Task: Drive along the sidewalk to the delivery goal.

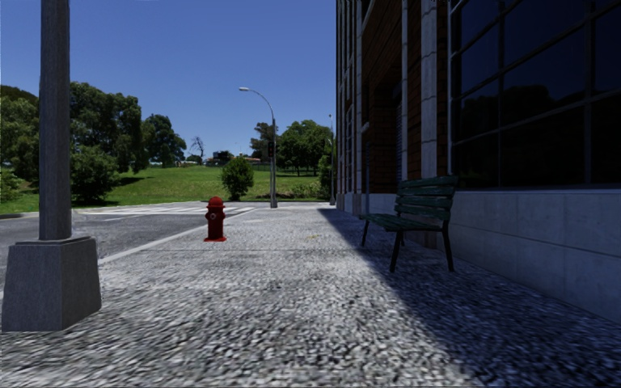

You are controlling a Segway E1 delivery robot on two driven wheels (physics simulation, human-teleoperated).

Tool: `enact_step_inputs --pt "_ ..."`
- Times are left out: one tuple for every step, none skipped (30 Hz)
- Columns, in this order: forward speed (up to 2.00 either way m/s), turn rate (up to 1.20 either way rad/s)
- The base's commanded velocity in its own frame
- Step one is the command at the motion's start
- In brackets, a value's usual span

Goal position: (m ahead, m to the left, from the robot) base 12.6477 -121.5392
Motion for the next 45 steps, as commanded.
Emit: enact_step_inputs --pt "2.0 0.0" --pt "2.0 0.0" --pt "2.0 0.0" --pt "2.0 0.0" --pt "2.0 0.0" --pt "2.0 0.0" --pt "2.0 0.0" --pt "2.0 0.0" --pt "2.0 0.13" --pt "2.0 0.02" --pt "2.0 0.0" --pt "2.0 0.0" --pt "2.0 0.0" --pt "2.0 0.0" --pt "2.0 0.0" --pt "2.0 0.0" --pt "2.0 0.0" --pt "2.0 0.0" --pt "2.0 0.0" --pt "2.0 0.0" --pt "2.0 0.0" --pt "2.0 0.0" --pt "2.0 0.0" --pt "2.0 0.0" --pt "2.0 0.0" --pt "2.0 0.0" --pt "2.0 0.0" --pt "2.0 0.0" --pt "2.0 0.0" --pt "2.0 0.0" --pt "2.0 0.0" --pt "2.0 0.0" --pt "2.0 0.0" --pt "2.0 0.0" --pt "2.0 0.0" --pt "2.0 0.0" --pt "2.0 0.0" --pt "2.0 0.0" --pt "2.0 0.0" --pt "2.0 0.0" --pt "2.0 0.0" --pt "2.0 0.0" --pt "2.0 0.0" --pt "2.0 0.0" --pt "2.0 0.0"
